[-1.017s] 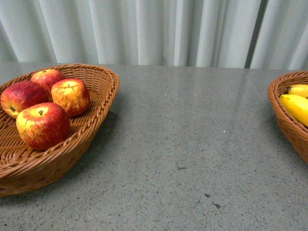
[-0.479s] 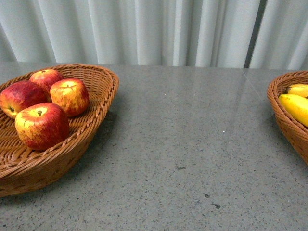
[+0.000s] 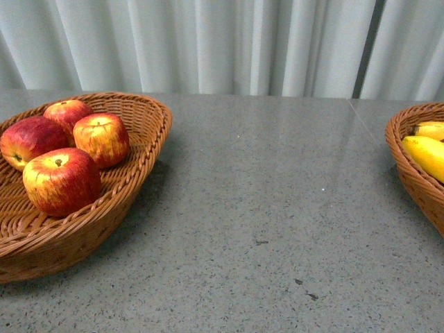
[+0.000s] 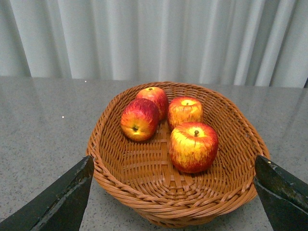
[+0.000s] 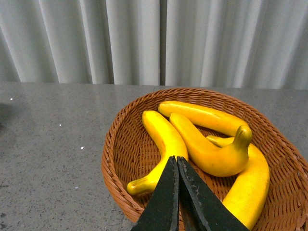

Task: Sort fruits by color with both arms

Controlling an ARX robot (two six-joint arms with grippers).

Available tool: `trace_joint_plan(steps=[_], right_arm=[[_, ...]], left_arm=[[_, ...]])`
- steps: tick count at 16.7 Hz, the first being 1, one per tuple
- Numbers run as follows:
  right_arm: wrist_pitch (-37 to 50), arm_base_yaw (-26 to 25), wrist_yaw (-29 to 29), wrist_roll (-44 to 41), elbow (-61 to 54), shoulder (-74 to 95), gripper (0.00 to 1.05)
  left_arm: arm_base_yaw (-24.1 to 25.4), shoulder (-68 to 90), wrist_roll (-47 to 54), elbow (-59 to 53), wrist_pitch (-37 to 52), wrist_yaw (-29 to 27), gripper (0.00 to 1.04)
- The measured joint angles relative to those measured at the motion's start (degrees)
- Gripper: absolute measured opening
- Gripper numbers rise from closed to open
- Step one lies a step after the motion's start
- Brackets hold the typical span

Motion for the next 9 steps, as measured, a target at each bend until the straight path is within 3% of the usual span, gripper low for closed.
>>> trace_joint_plan(steps=[2, 3, 6, 8, 9], right_arm=[[0.0, 0.0, 0.0, 0.0, 0.0, 0.0, 0.02], [0.0, 0.0, 0.0, 0.0, 0.0, 0.0, 0.12], [0.0, 0.0, 0.0, 0.0, 0.0, 0.0, 0.49], [0.0, 0.0, 0.0, 0.0, 0.0, 0.0, 1.00], [0.0, 0.0, 0.0, 0.1, 0.0, 0.0, 0.98]], left_arm=[[0.0, 0.0, 0.0, 0.0, 0.0, 0.0, 0.98], [0.0, 0.0, 0.0, 0.0, 0.0, 0.0, 0.98], [0.0, 0.0, 0.0, 0.0, 0.0, 0.0, 0.98], [0.0, 0.0, 0.0, 0.0, 0.0, 0.0, 0.98], [0.0, 0.0, 0.0, 0.0, 0.0, 0.0, 0.98]])
